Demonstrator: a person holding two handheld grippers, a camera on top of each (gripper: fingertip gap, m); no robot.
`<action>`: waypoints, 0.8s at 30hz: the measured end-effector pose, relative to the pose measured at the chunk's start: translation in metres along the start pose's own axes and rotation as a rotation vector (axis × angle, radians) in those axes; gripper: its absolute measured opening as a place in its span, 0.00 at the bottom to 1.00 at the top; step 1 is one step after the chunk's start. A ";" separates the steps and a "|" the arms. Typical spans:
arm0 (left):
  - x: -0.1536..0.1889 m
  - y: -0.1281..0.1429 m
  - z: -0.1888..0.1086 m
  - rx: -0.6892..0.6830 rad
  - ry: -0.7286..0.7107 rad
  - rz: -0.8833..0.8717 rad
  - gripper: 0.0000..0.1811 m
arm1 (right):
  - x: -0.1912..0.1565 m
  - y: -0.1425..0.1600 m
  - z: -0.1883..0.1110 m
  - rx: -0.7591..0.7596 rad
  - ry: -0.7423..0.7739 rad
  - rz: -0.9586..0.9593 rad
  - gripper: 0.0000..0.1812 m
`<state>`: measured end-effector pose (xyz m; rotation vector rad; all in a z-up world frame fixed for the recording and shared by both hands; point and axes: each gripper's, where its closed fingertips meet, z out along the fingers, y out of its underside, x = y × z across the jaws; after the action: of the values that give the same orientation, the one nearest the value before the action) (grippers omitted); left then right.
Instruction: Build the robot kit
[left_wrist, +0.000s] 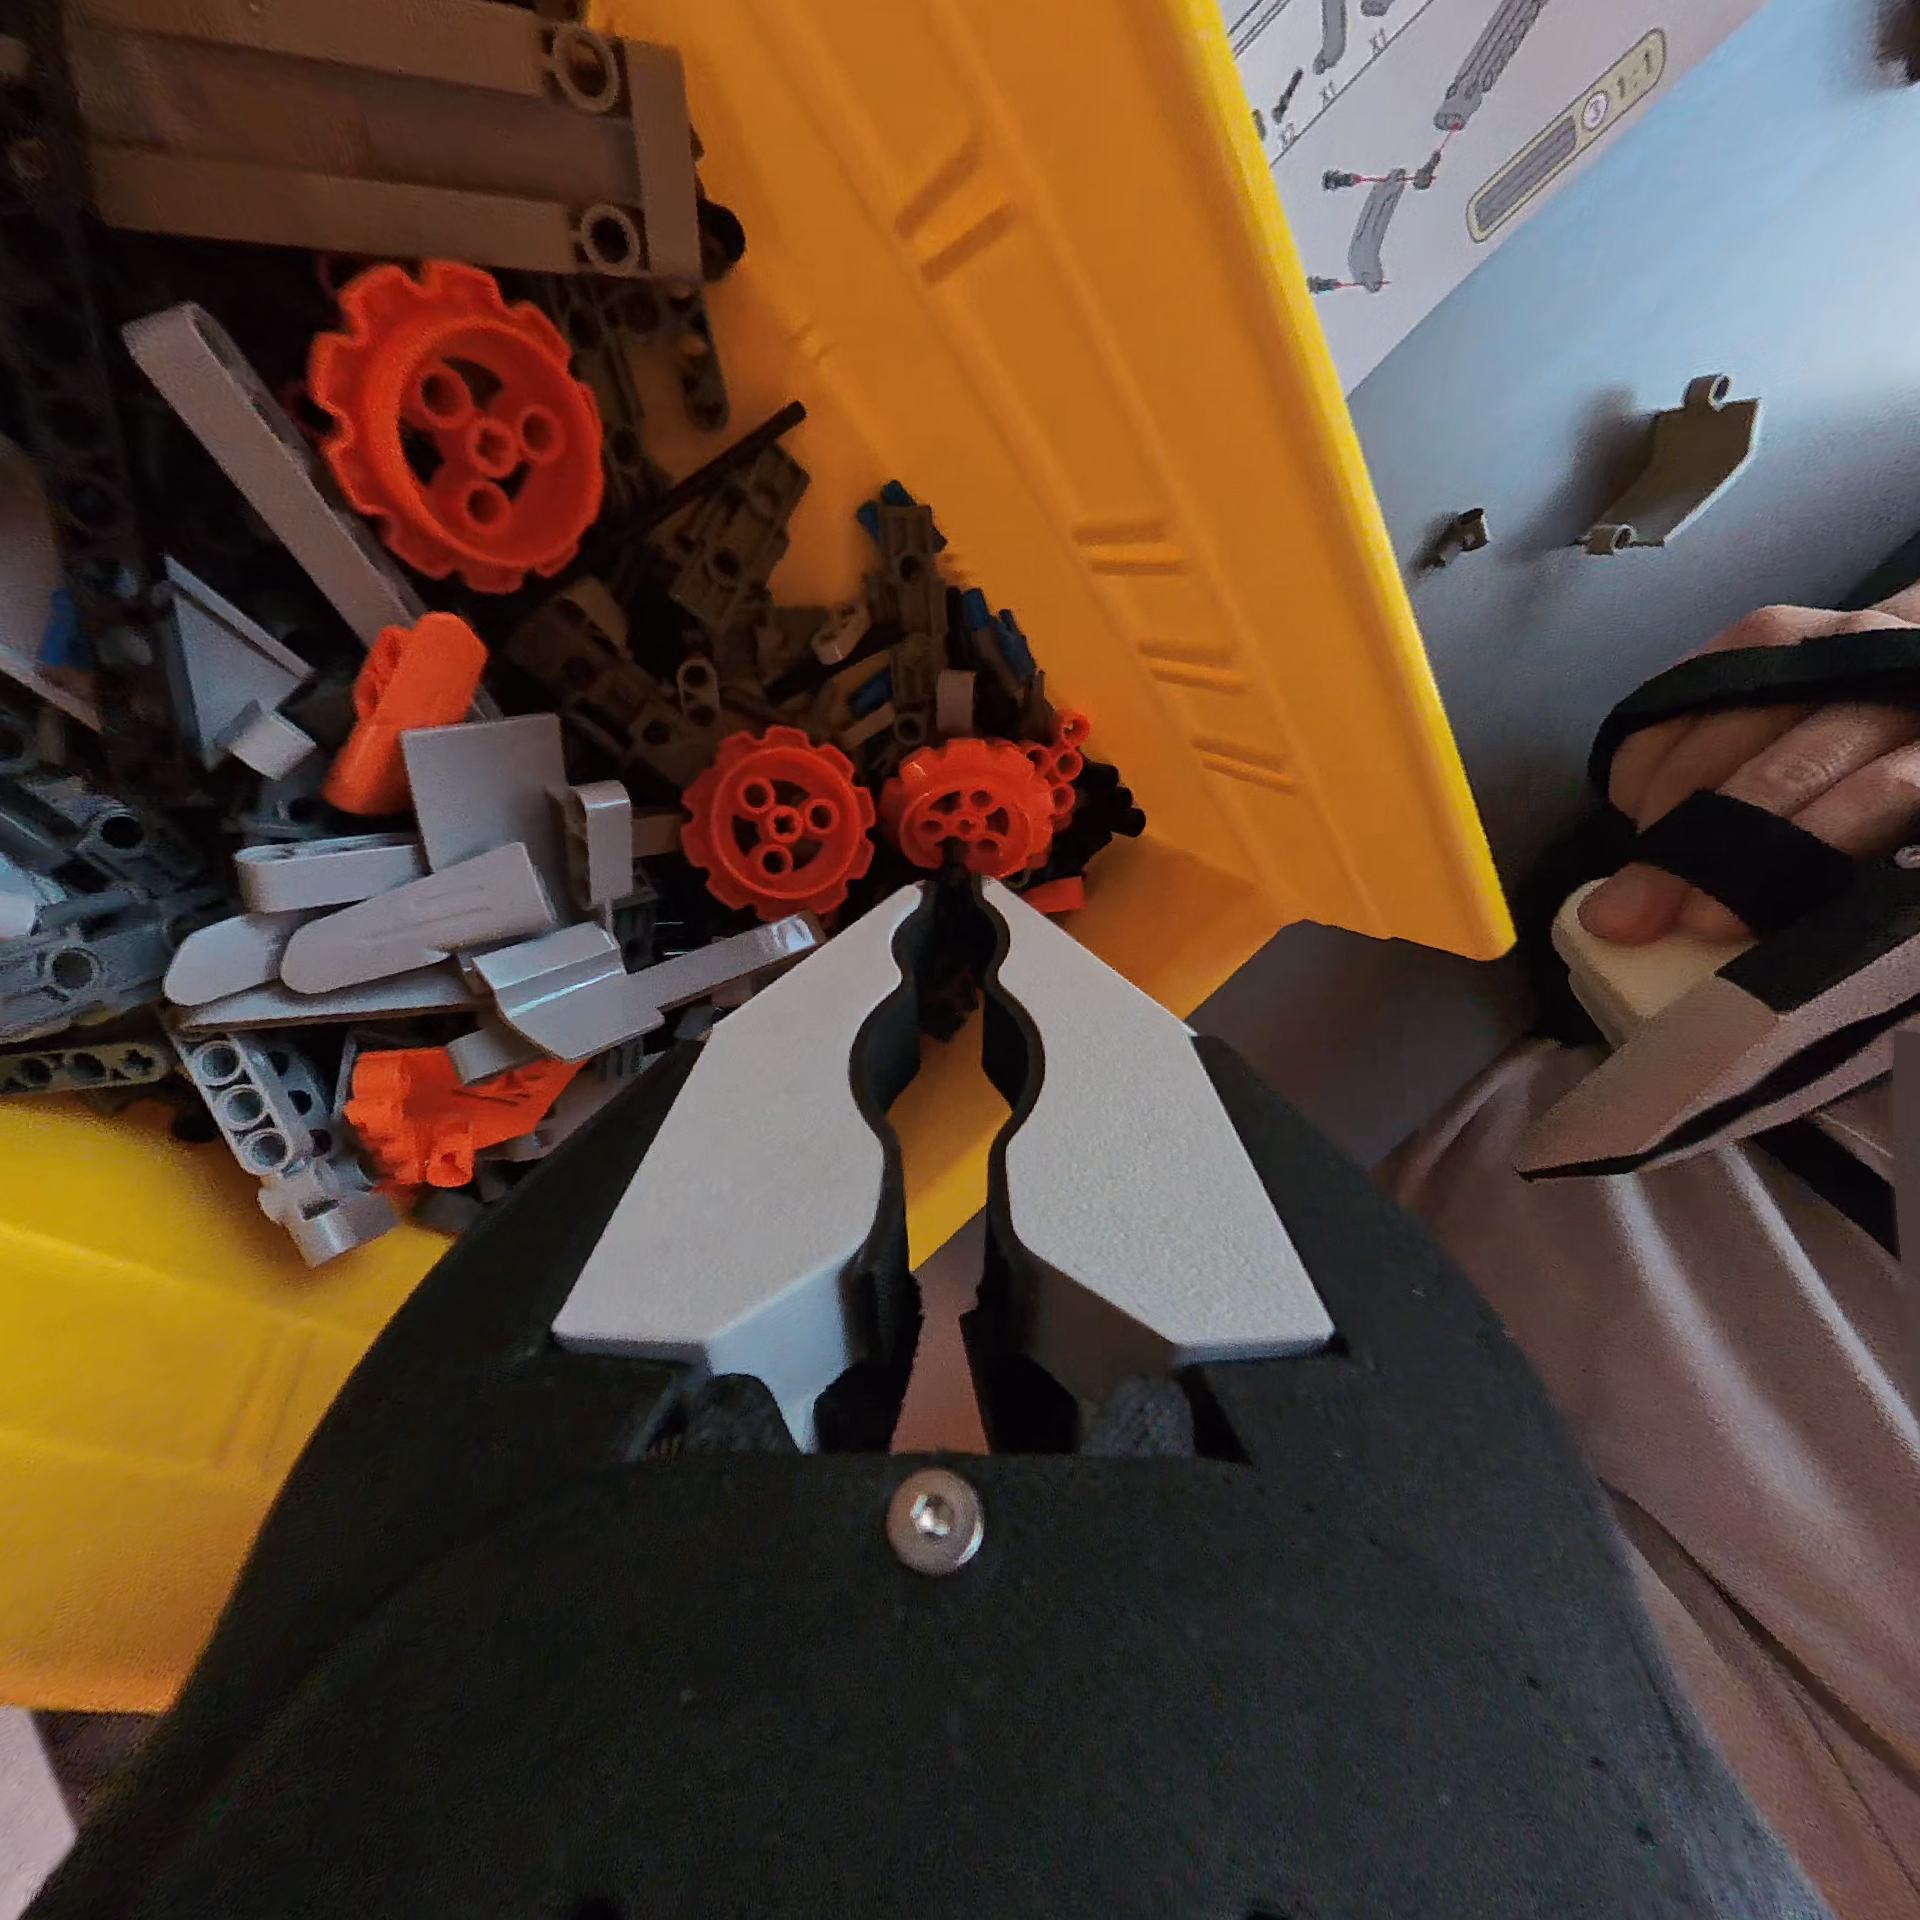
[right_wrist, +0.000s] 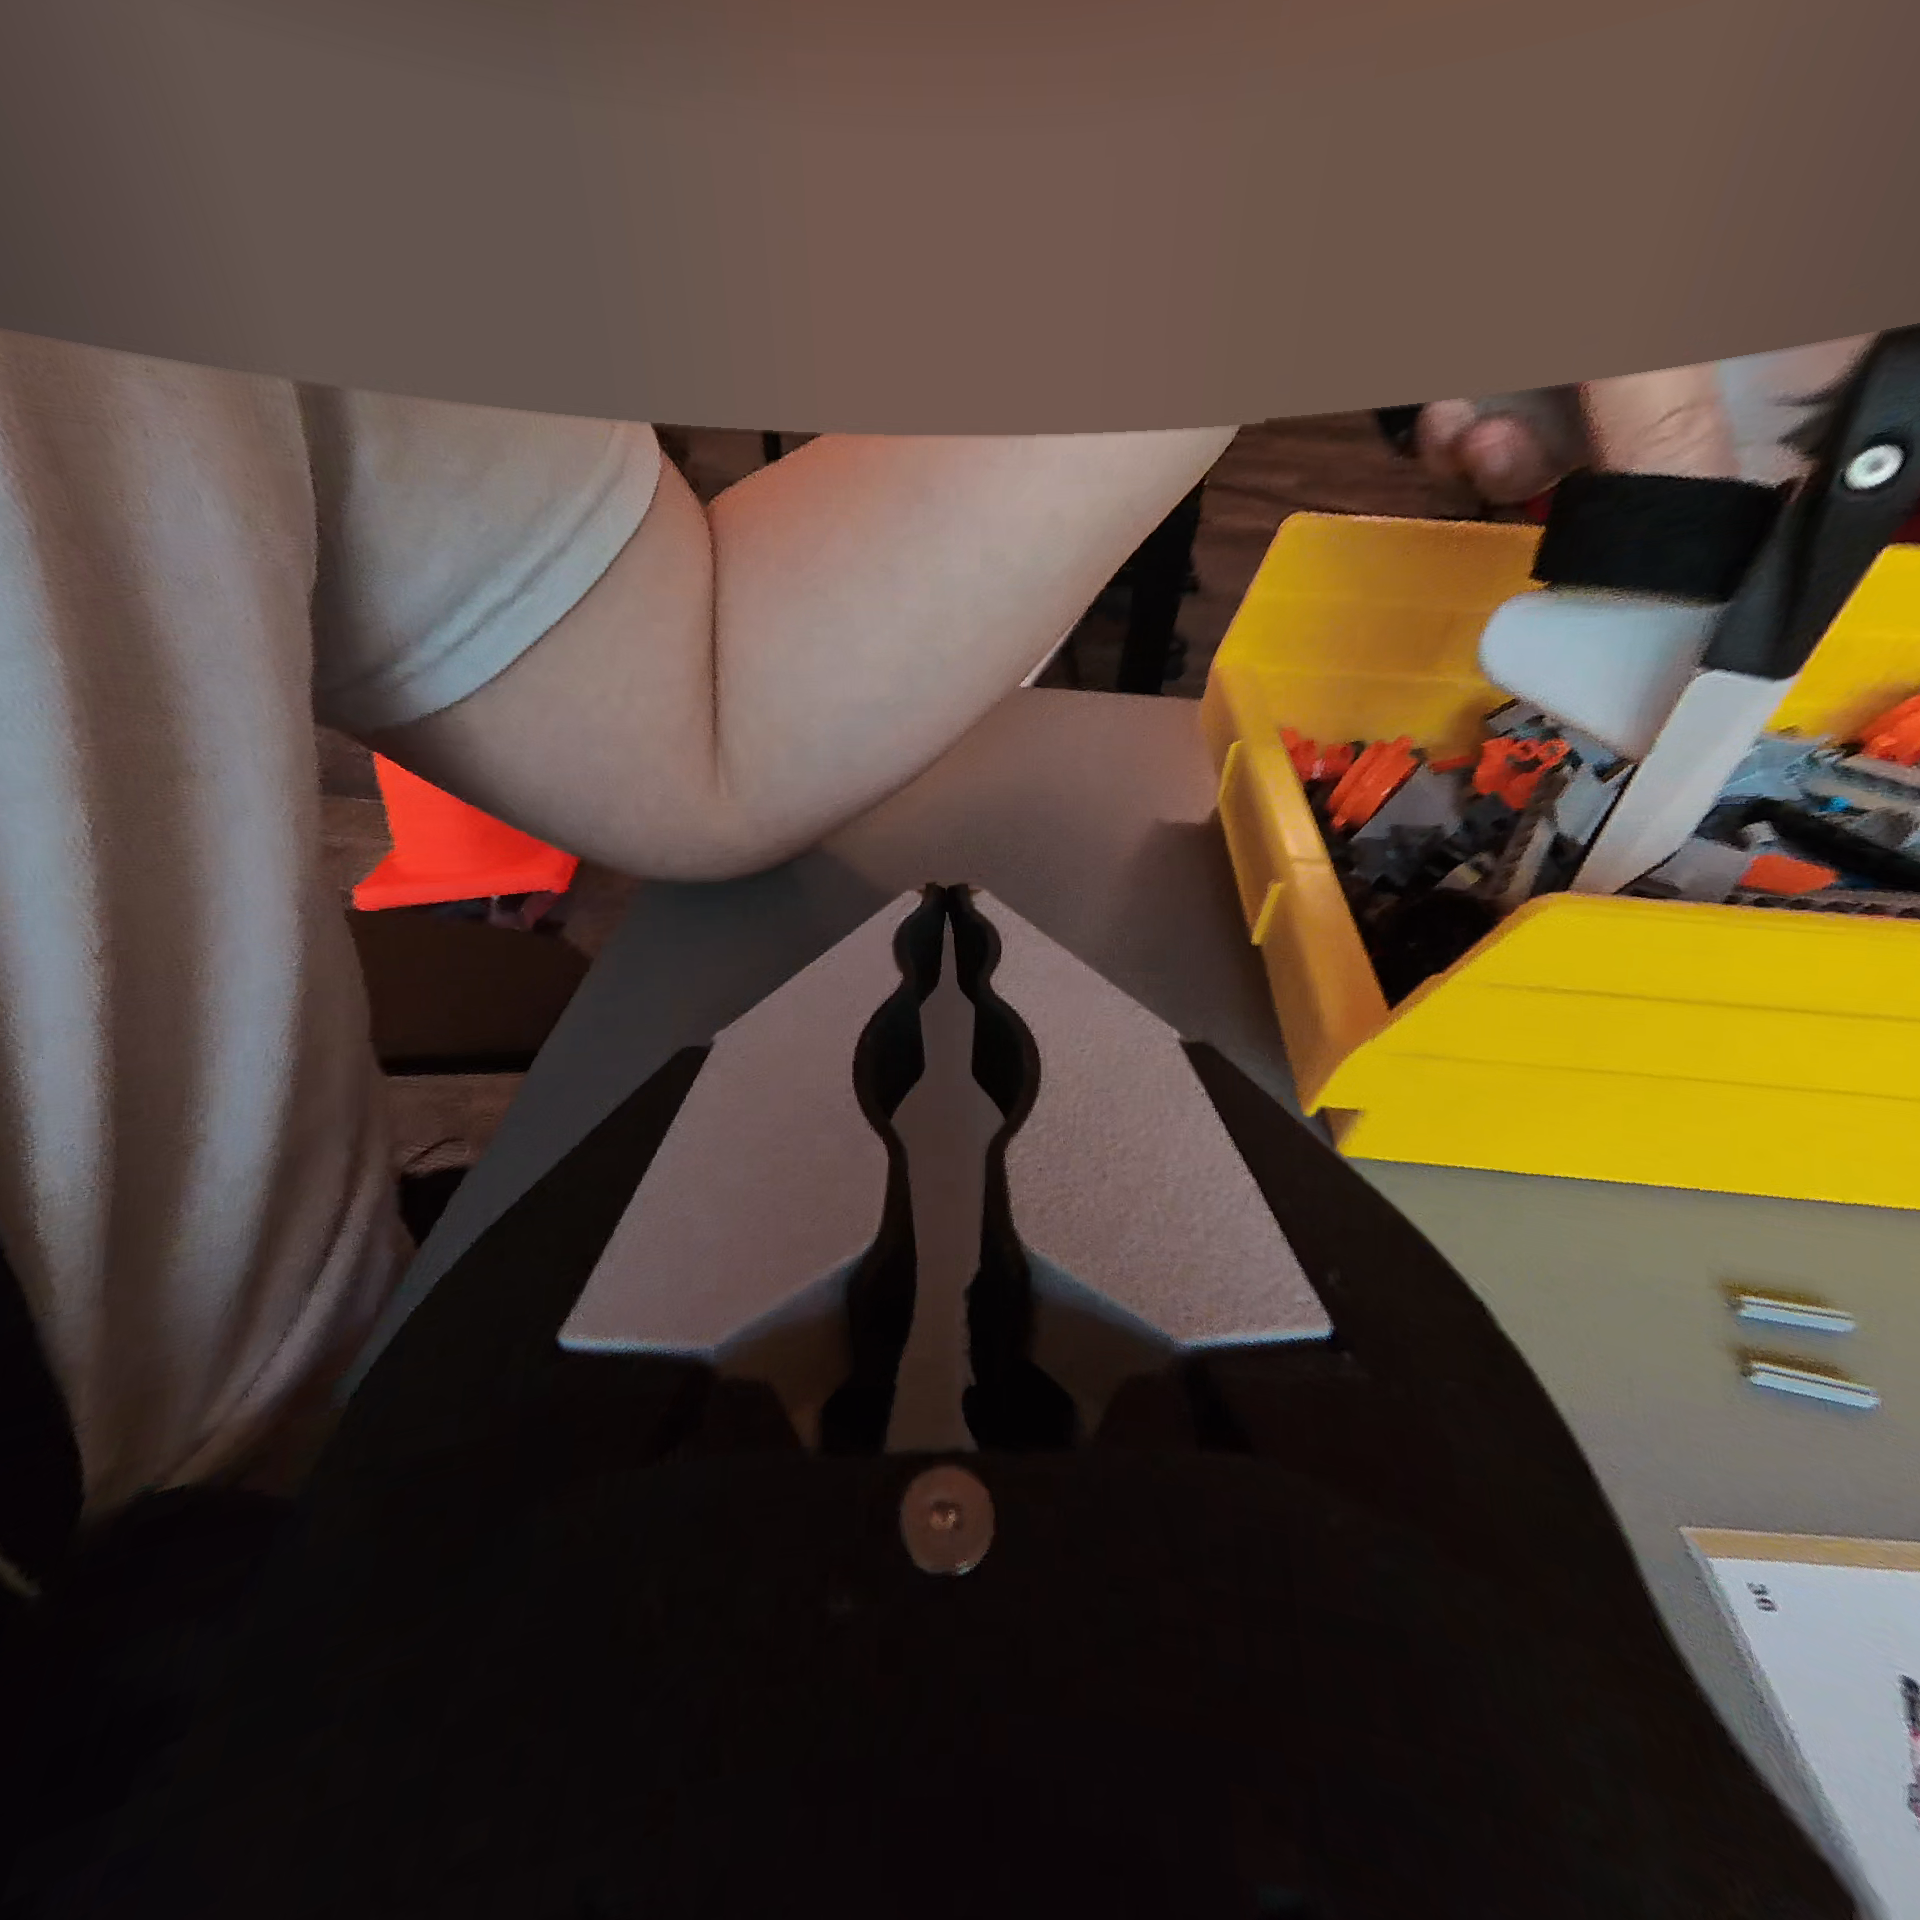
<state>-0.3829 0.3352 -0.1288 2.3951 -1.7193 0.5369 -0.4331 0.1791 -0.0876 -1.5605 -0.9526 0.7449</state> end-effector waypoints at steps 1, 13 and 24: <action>-0.001 0.000 0.001 -0.003 -0.010 -0.005 0.02 | 0.000 0.001 0.000 0.006 -0.014 0.029 0.00; 0.015 -0.028 0.010 0.053 0.009 0.177 0.08 | 0.004 0.007 0.000 0.002 -0.049 0.101 0.00; 0.013 -0.025 0.042 -0.061 0.063 0.199 0.07 | 0.000 0.009 0.002 -0.011 -0.069 0.095 0.00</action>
<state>-0.3471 0.3191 -0.1603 2.1556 -1.9282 0.5702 -0.4328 0.1795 -0.0963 -1.6073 -0.9393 0.8657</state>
